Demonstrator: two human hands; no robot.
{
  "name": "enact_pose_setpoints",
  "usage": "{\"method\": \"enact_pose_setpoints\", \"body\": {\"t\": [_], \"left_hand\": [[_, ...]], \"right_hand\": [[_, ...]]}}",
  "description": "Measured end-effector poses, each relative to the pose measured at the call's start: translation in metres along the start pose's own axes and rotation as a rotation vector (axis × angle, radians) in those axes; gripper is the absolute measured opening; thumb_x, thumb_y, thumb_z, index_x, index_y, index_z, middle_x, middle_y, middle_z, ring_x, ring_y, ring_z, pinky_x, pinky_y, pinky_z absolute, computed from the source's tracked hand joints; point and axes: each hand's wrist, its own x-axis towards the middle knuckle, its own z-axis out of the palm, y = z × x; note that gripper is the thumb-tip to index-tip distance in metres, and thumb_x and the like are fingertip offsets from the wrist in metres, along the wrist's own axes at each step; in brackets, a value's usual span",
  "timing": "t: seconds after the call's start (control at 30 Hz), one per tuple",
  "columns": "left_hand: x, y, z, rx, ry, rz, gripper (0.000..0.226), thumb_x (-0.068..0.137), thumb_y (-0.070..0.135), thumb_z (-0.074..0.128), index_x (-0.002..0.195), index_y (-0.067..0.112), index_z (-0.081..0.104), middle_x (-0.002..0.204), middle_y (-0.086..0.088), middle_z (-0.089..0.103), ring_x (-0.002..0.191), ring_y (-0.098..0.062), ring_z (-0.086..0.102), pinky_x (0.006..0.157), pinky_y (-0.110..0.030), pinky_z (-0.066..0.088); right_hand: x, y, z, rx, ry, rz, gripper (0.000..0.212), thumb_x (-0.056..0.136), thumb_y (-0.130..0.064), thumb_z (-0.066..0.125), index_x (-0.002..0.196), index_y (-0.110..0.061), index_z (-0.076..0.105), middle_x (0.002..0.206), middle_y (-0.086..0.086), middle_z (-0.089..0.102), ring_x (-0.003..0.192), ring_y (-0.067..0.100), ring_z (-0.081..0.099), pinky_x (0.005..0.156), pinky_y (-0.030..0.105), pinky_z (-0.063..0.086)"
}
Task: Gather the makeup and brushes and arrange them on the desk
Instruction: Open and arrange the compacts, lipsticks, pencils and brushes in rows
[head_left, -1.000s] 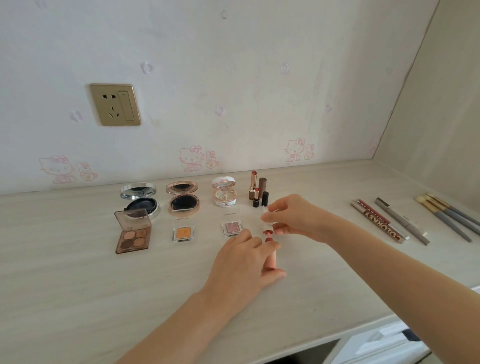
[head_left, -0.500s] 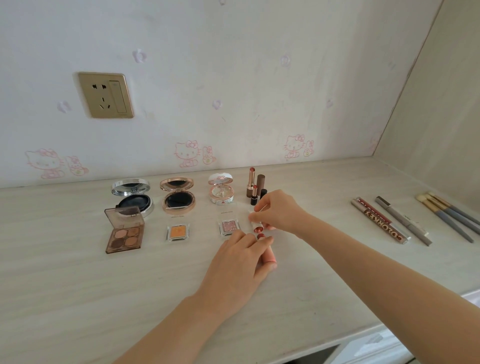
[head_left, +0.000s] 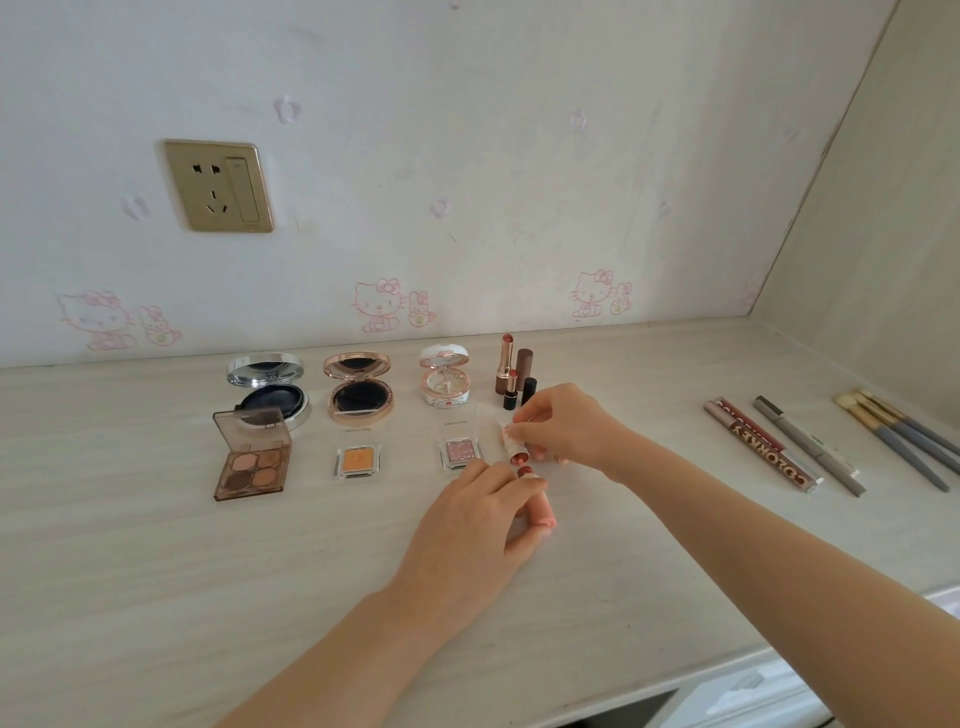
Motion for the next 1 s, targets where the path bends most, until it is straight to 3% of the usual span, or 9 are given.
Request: {"method": "enact_pose_setpoints", "body": {"t": [0.13,0.27,0.4,0.47,0.57,0.77,1.0], "left_hand": [[-0.001,-0.001,0.0,-0.012,-0.007,0.003,0.032,0.087,0.043,0.055,0.114,0.028,0.062,0.097,0.013,0.055,0.095,-0.01,0.048,0.083,-0.028,0.048],[-0.001,-0.001,-0.001,-0.026,0.031,-0.006,0.033,0.085,0.04,0.063,0.117,0.028,0.063,0.098,0.016,0.053,0.097,-0.006,0.048,0.085,-0.023,0.045],[-0.001,0.002,-0.004,-0.022,0.015,0.002,0.044,0.085,0.051,0.049,0.121,0.029,0.061,0.104,0.016,0.053,0.101,-0.005,0.048,0.087,-0.022,0.045],[-0.002,0.005,-0.007,0.003,-0.008,0.029,0.046,0.085,0.051,0.045,0.123,0.029,0.059,0.107,0.016,0.054,0.104,-0.006,0.047,0.087,-0.023,0.045],[0.0,0.01,-0.01,0.026,0.025,0.07,0.043,0.086,0.049,0.045,0.117,0.026,0.064,0.103,0.015,0.057,0.101,-0.006,0.048,0.084,-0.019,0.043],[0.02,0.033,-0.002,-0.008,0.011,0.117,0.039,0.089,0.045,0.042,0.107,0.022,0.068,0.091,0.015,0.057,0.094,-0.005,0.046,0.075,-0.019,0.042],[0.063,0.071,0.032,-0.033,-0.125,0.167,0.026,0.094,0.027,0.051,0.116,0.02,0.064,0.102,0.009,0.059,0.107,-0.01,0.043,0.085,-0.023,0.04]], "right_hand": [[-0.007,0.004,-0.006,0.041,-0.023,-0.013,0.015,0.086,-0.016,0.063,0.099,-0.009,0.066,0.077,0.008,0.068,0.067,0.017,0.062,0.053,0.022,0.05],[-0.018,0.012,-0.014,0.053,0.022,-0.027,0.016,0.088,-0.017,0.059,0.101,-0.01,0.066,0.092,0.011,0.07,0.084,0.027,0.069,0.066,0.031,0.059],[-0.033,0.028,-0.024,-0.113,0.101,-0.043,0.021,0.09,-0.023,0.055,0.107,-0.019,0.068,0.101,-0.002,0.066,0.097,0.014,0.061,0.066,0.017,0.046],[-0.045,0.04,-0.03,-0.171,0.14,-0.039,0.021,0.091,-0.024,0.053,0.107,-0.021,0.066,0.103,-0.003,0.065,0.101,0.012,0.059,0.07,0.017,0.043],[-0.065,0.06,-0.038,-0.259,0.171,-0.063,0.021,0.091,-0.024,0.053,0.108,-0.021,0.064,0.104,-0.005,0.065,0.104,0.012,0.059,0.083,0.02,0.043],[-0.111,0.092,-0.057,-0.401,0.263,-0.091,0.024,0.094,-0.025,0.05,0.114,-0.02,0.062,0.11,-0.006,0.064,0.102,0.01,0.057,0.086,0.018,0.042],[-0.144,0.124,-0.088,-0.443,0.333,-0.065,0.022,0.093,-0.023,0.052,0.11,-0.021,0.065,0.106,-0.006,0.066,0.099,0.009,0.06,0.087,0.023,0.049]]}}
